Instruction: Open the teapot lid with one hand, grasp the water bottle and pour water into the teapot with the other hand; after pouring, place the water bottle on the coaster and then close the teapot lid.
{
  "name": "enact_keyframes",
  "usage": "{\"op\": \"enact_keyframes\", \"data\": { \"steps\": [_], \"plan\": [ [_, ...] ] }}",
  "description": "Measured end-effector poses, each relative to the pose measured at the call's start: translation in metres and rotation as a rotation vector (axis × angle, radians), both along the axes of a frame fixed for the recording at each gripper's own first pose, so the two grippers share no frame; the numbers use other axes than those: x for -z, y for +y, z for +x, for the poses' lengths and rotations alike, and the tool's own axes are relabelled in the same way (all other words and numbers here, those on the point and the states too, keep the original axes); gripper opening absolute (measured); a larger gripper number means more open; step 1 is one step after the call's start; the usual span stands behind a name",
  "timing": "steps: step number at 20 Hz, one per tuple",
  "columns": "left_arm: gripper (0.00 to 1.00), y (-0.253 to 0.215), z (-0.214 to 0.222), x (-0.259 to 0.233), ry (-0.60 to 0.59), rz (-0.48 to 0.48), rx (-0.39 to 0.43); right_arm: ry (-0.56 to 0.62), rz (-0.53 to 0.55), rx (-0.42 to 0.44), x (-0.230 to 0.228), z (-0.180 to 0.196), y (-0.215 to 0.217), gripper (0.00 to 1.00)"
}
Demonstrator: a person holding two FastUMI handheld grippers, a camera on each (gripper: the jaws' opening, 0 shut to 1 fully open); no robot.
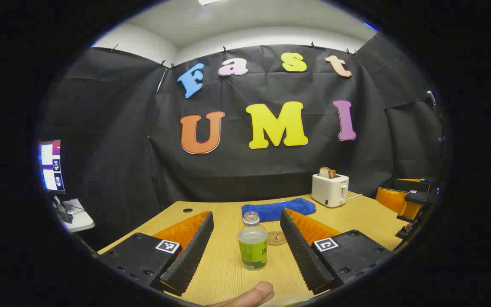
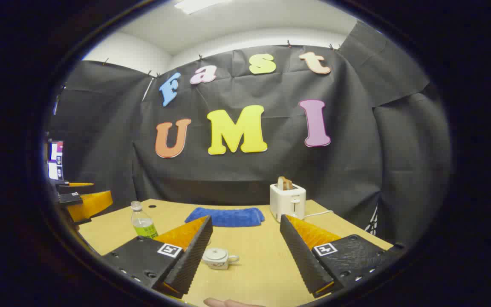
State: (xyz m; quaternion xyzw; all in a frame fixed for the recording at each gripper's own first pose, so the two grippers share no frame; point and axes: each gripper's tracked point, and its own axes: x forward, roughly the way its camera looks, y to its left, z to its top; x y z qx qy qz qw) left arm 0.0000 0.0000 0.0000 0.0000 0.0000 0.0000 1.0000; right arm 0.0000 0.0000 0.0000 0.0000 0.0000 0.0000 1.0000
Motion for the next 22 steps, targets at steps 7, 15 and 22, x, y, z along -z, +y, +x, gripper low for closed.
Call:
{"op": "enact_keyframes", "data": {
  "steps": [7,15,22],
  "plan": [
    [0.98,0.001,-0.002,-0.001,0.002,-0.019,0.003,0.003,-0.029,0.002,0.006,0.001,0.0,0.96],
    [0.98,0.014,-0.001,0.002,0.012,-0.041,-0.007,0.009,-0.086,-0.015,0.024,0.015,0.016,0.97],
    [0.98,0.022,0.007,0.008,0.023,-0.026,-0.034,0.063,-0.053,-0.091,0.055,0.051,0.033,0.96]
  ]
}}
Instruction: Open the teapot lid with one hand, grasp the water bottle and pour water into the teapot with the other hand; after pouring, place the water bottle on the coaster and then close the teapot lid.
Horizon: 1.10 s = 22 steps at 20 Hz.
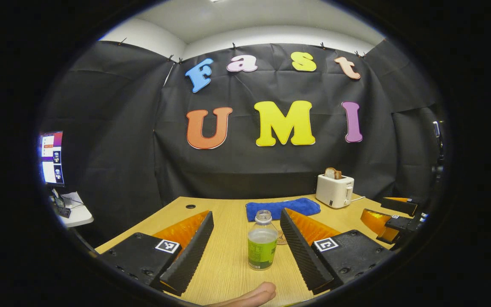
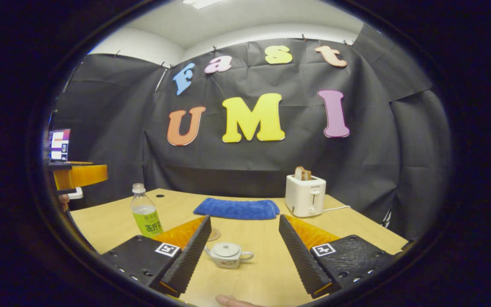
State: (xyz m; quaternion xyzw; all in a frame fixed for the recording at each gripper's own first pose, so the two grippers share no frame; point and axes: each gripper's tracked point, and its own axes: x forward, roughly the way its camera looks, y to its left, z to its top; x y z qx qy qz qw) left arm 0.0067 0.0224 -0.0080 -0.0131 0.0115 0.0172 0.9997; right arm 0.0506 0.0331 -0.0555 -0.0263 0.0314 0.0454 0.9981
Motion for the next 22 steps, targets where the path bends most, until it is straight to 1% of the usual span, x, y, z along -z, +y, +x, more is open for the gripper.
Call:
{"op": "enact_keyframes", "data": {
  "steps": [1,5,8,10,12,14,16,19,21,22],
  "plan": [
    [0.98,0.0,0.0,0.001,0.001,0.0,0.0,0.02,-0.005,-0.019,0.01,0.007,0.005,0.96],
    [0.98,0.001,0.003,0.004,0.005,0.008,0.001,0.095,-0.047,-0.028,0.049,0.036,0.017,0.96],
    [0.98,0.005,0.006,0.006,0.008,0.005,-0.005,0.114,-0.042,-0.091,0.063,0.049,0.04,0.95],
    [0.98,0.008,0.008,0.007,0.014,-0.004,-0.011,0.105,-0.048,-0.109,0.068,0.06,0.047,0.86],
    [0.98,0.011,0.007,0.006,0.012,-0.009,-0.015,0.138,-0.064,-0.101,0.085,0.074,0.044,0.65],
    [0.98,0.012,0.008,0.007,0.012,-0.017,-0.011,0.206,-0.043,-0.121,0.102,0.078,0.048,0.48],
    [0.98,0.01,0.008,0.006,0.007,-0.017,-0.009,0.186,-0.027,-0.124,0.096,0.079,0.048,0.41],
    [0.98,0.01,0.007,0.005,0.003,-0.017,-0.004,0.192,-0.04,-0.123,0.099,0.083,0.049,0.42],
    [1.0,0.01,0.007,0.007,0.005,-0.017,0.004,0.193,-0.003,-0.11,0.099,0.083,0.047,0.19],
    [0.98,0.009,0.007,0.007,0.004,-0.019,0.018,0.187,-0.004,-0.111,0.1,0.084,0.047,0.14]
  ]
}}
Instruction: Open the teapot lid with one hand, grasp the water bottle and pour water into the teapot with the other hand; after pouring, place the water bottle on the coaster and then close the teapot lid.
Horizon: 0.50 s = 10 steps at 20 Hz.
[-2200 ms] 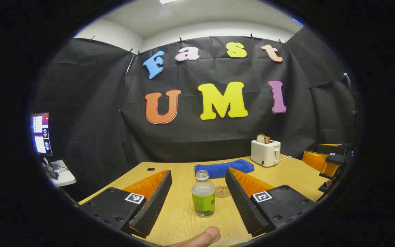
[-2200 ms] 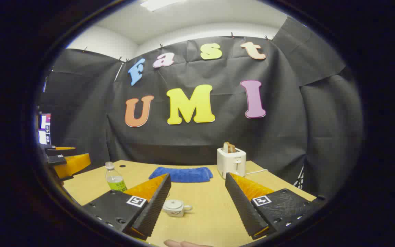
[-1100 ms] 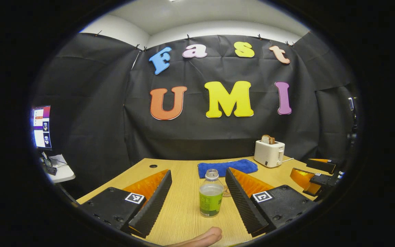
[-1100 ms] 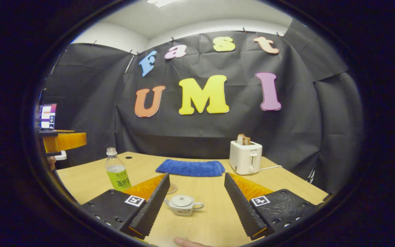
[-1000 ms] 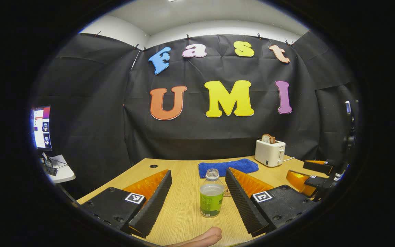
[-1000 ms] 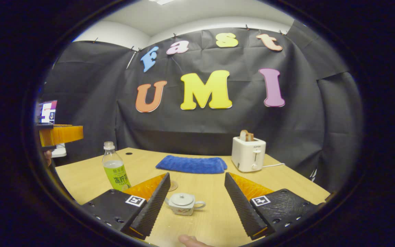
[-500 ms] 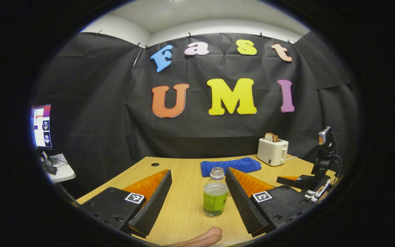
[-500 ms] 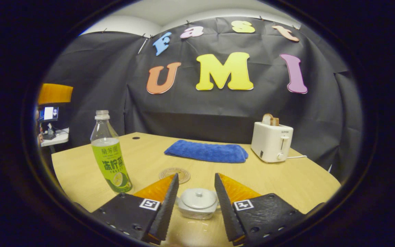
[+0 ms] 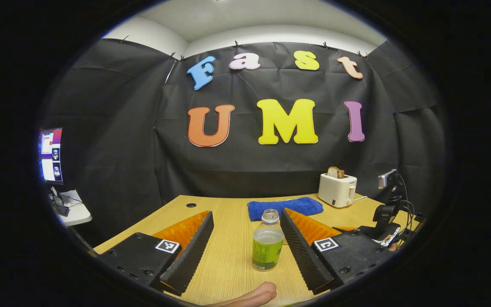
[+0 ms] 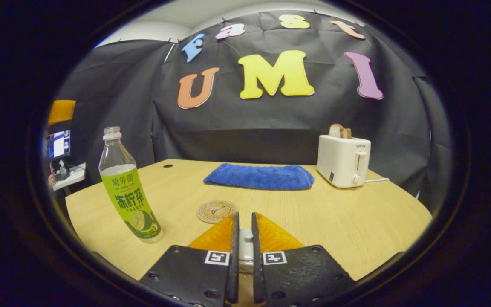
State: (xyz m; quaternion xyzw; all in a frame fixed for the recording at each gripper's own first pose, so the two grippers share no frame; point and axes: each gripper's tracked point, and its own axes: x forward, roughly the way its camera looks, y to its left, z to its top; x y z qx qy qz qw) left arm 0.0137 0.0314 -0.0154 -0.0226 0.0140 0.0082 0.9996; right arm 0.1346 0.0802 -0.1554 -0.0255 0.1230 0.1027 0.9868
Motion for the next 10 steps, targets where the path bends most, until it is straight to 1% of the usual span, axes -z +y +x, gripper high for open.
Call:
{"op": "enact_keyframes", "data": {
  "steps": [1,2,4,5,7,10],
  "plan": [
    [0.98,-0.002,0.0,-0.002,-0.013,-0.002,0.024,-0.012,-0.025,0.016,-0.001,0.007,-0.004,0.14],
    [0.98,-0.004,-0.001,-0.006,-0.027,0.002,0.047,-0.021,-0.037,0.015,-0.002,0.006,-0.003,0.02],
    [0.98,-0.006,-0.001,-0.002,-0.028,-0.006,0.087,-0.025,-0.047,0.008,-0.007,0.001,-0.001,0.04],
    [0.98,-0.004,0.0,-0.001,-0.028,-0.014,0.098,-0.015,-0.044,0.007,-0.007,0.003,-0.001,0.02],
    [0.98,-0.003,0.004,0.0,-0.03,-0.029,0.115,-0.016,-0.02,0.005,-0.014,0.004,0.0,0.01],
    [0.98,-0.019,0.005,0.003,-0.034,-0.056,0.198,-0.056,-0.001,0.001,-0.032,-0.004,0.005,0.02]
  ]
}}
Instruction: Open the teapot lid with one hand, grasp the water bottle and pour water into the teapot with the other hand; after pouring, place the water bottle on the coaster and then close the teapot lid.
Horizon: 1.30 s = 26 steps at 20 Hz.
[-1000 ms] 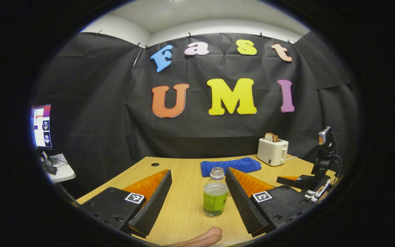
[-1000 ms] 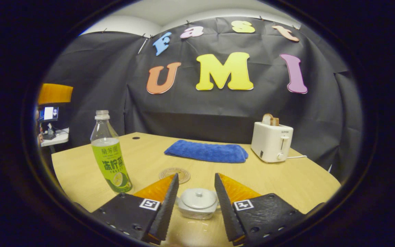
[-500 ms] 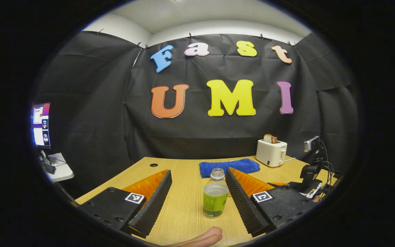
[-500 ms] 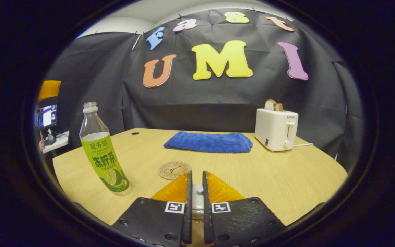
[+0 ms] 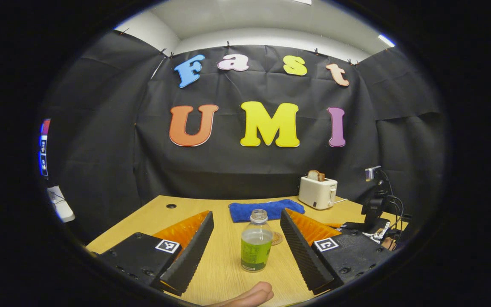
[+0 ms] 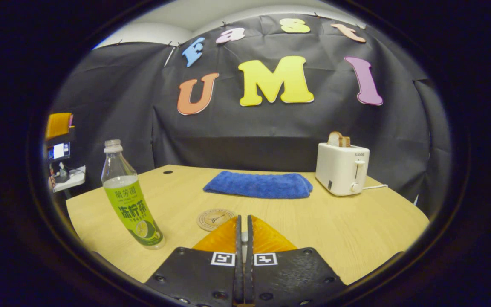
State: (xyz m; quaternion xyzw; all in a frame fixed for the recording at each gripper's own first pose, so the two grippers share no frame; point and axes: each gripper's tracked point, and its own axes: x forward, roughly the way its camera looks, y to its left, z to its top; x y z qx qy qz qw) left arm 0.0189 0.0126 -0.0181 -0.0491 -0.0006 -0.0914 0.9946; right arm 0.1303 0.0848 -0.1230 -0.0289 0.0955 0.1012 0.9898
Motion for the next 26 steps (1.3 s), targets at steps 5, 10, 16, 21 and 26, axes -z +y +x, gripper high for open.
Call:
{"op": "enact_keyframes", "data": {
  "steps": [5,10,16,21,26],
  "plan": [
    [0.98,0.0,0.009,0.016,-0.009,0.011,0.019,-0.03,-0.008,-0.04,-0.017,-0.019,0.01,0.01],
    [0.99,-0.02,0.021,0.044,0.001,0.037,0.028,-0.063,-0.002,-0.049,-0.031,-0.038,0.004,0.01],
    [0.99,-0.018,0.049,0.085,0.01,0.095,-0.02,-0.09,0.019,-0.021,-0.037,-0.046,-0.023,0.01],
    [0.99,-0.029,0.07,0.11,0.059,0.033,-0.046,-0.112,0.062,-0.035,-0.036,-0.049,-0.035,0.01],
    [0.81,-0.04,0.078,0.112,0.025,0.076,-0.044,-0.109,0.058,-0.03,-0.026,-0.05,-0.049,0.01]
  ]
}}
